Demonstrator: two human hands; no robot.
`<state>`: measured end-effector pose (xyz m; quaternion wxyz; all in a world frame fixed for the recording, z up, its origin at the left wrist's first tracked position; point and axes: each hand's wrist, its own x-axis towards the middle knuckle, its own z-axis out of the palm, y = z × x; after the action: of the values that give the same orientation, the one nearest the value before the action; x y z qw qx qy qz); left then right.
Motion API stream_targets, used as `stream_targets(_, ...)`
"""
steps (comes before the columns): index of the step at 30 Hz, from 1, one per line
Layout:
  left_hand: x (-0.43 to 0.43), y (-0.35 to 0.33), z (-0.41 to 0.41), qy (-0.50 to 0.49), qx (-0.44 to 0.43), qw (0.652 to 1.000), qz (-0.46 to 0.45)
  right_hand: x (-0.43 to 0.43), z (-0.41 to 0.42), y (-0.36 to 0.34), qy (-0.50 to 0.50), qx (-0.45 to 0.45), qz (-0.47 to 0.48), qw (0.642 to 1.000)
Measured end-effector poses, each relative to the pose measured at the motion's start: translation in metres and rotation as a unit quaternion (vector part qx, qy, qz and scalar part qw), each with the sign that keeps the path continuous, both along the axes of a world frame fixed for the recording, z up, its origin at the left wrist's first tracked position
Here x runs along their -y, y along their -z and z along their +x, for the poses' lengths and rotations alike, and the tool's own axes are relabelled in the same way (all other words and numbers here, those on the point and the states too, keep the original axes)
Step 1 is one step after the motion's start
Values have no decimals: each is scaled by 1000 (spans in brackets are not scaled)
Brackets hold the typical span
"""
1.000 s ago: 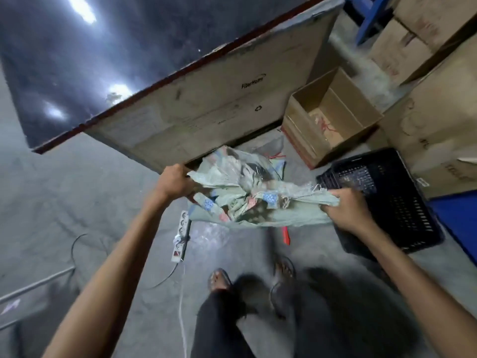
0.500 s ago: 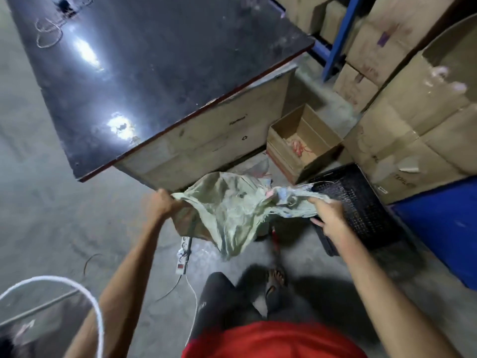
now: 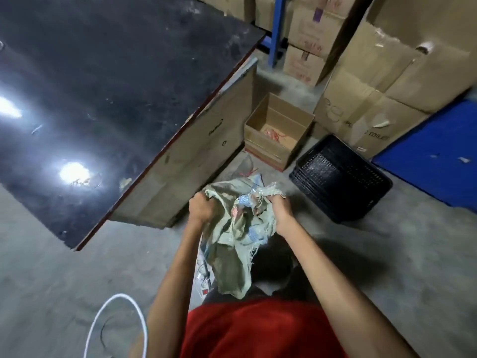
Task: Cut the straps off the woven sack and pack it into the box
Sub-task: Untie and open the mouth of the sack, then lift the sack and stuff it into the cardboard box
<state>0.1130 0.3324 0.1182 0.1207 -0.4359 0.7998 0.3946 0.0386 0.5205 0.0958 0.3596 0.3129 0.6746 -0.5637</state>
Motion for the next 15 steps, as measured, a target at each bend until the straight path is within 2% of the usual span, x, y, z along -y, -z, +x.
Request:
stream_targets(2, 20, 6, 8, -26, 1, 999, 37, -5, 11, -3, -76, 11, 6, 997)
stream_targets(4, 52, 13, 20, -98, -6, 990, 97, -35, 13, -4, -91, 6, 35, 995)
stream_targets(6, 91, 19, 34, -150, -8, 983, 105, -84, 11, 1, -21, -10, 90, 996)
stream_targets(9, 134, 27, 49, -144, 51, 988, -21, -141, 30, 5, 99, 18, 162, 982)
stream_targets(12, 132, 28, 43, -78, 55, 993, -65, -137, 63, 6, 161, 52, 82, 982)
stream_targets(14, 117, 26, 34, -42, 31, 998, -21, -115, 75, -2, 206, 82, -2, 975)
stream_targets(15, 105, 22, 29, -39, 22, 998, 47, -104, 77, -6, 224, 87, -39, 970)
